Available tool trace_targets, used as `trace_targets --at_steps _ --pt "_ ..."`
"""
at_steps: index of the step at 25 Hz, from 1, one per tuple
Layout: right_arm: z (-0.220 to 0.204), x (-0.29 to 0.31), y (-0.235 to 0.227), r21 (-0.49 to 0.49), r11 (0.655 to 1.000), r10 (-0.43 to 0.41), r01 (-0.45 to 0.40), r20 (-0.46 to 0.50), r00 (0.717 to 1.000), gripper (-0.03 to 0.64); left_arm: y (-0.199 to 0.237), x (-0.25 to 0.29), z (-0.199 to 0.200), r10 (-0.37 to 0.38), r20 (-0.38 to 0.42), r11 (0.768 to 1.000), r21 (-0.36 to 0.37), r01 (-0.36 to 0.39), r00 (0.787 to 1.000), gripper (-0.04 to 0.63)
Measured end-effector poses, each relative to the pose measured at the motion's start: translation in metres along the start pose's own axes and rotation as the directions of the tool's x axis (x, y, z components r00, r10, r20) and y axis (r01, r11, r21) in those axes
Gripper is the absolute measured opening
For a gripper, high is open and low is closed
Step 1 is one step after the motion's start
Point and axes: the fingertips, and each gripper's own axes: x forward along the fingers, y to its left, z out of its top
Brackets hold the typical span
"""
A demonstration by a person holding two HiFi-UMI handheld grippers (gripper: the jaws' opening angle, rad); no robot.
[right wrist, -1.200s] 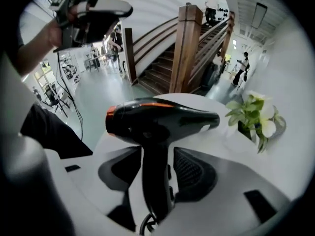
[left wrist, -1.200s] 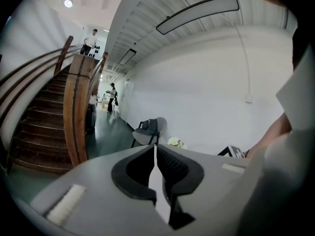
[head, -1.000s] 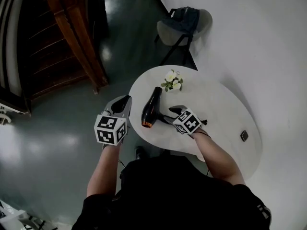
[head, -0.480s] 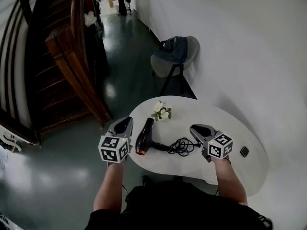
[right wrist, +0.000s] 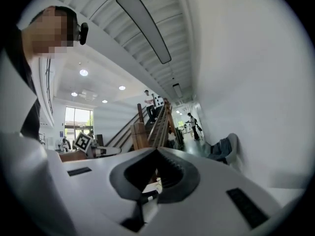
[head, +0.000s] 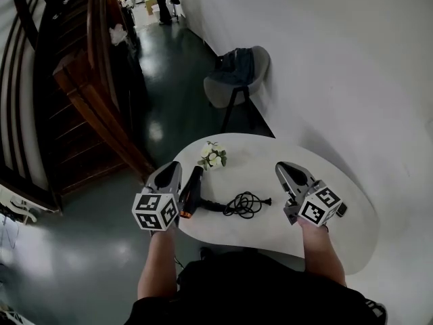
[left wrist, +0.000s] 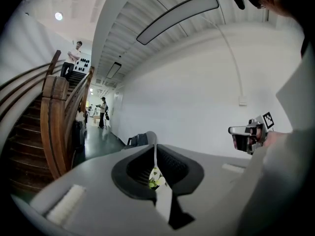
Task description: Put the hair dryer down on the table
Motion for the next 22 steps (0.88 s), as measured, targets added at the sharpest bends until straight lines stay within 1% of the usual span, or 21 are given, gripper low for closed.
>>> trace_targets --at_steps 3,9,14,22 --pt "0.003 -0.003 0.002 0.0 1.0 0.02 -0.02 0.006 1.0 0.012 -0.004 0.004 0.005 0.003 0.006 1.0 0.013 -0.003 1.0 0.028" --pt "0.004 0.002 -0.01 -0.03 0.999 -0.017 0.017 -0.008 1.0 0.011 -0.002 0.011 0.013 0.009 0.01 0.999 0.044 -0.009 1.0 0.028" --pt "0.01 0.011 -0.012 -0.051 0.998 -0.022 0.022 -0.004 1.0 0.011 0.002 0.015 0.017 0.002 0.01 0.998 0.062 -0.002 1.0 0.028" --pt "0.005 0.029 -0.008 -0.059 0.998 -0.012 0.011 -0.015 1.0 0.011 0.01 0.015 0.012 -0.003 -0.002 0.998 0.063 0.003 1.0 0.028"
